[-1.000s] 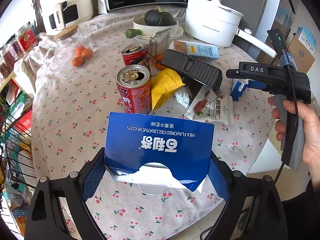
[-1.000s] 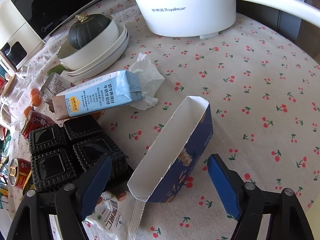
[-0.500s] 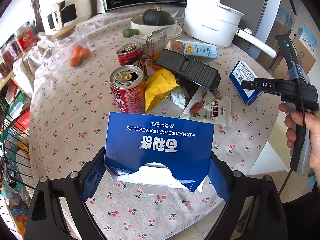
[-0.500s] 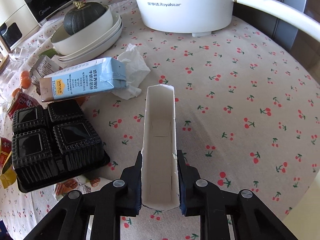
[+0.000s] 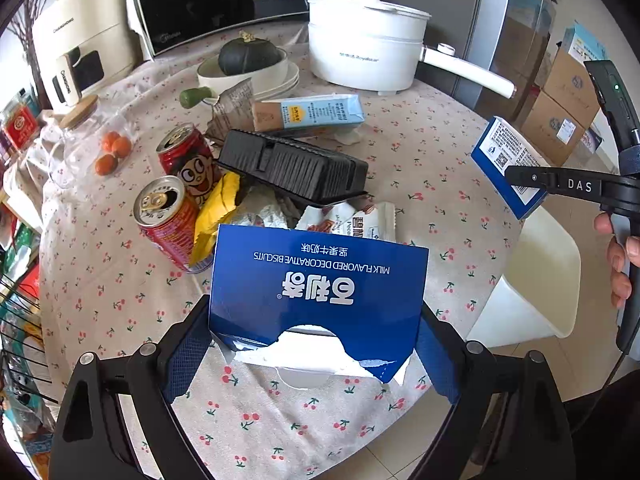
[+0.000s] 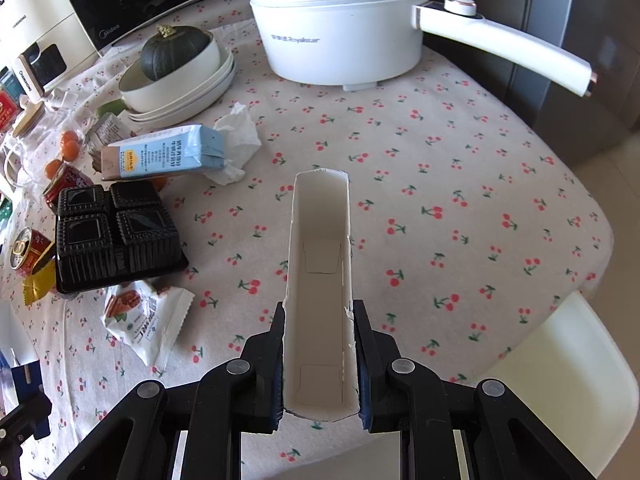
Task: Collect trash
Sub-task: 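Carry the blue biscuit box and torn carton toward the white bin with both tools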
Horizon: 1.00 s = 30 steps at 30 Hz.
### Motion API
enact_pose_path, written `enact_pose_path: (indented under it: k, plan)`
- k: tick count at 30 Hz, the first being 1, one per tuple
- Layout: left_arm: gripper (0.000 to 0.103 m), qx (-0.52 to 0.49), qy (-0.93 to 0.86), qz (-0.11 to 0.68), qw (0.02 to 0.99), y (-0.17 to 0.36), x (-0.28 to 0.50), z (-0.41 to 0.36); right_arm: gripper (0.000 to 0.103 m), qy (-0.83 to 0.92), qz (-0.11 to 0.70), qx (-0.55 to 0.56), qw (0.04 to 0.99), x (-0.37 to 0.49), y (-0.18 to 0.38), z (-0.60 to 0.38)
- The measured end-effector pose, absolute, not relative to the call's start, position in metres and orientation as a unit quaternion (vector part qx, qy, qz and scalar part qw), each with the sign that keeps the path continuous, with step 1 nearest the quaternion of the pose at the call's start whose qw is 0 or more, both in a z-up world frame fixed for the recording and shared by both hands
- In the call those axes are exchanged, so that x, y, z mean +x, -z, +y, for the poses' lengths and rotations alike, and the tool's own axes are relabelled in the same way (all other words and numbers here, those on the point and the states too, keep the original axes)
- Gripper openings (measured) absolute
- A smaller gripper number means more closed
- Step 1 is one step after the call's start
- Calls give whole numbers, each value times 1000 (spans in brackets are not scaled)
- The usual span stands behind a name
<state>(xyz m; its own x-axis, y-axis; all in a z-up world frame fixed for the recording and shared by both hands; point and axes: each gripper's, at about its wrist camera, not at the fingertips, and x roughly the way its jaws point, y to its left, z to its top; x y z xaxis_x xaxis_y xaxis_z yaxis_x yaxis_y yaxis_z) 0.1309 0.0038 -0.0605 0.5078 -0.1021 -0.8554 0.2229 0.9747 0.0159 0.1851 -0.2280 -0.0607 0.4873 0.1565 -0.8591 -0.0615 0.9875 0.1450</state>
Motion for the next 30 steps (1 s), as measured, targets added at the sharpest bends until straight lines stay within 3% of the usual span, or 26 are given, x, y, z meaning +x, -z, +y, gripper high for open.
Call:
enact_pose_path:
  k: [17,30]
  plan:
    - [93,91,174,463,864,59,133,-111,24,-18,503,62,862,137,55,-332]
    - [93,126,260,456,842,86,123,-210,24,32,527,75,846,95,78,-413]
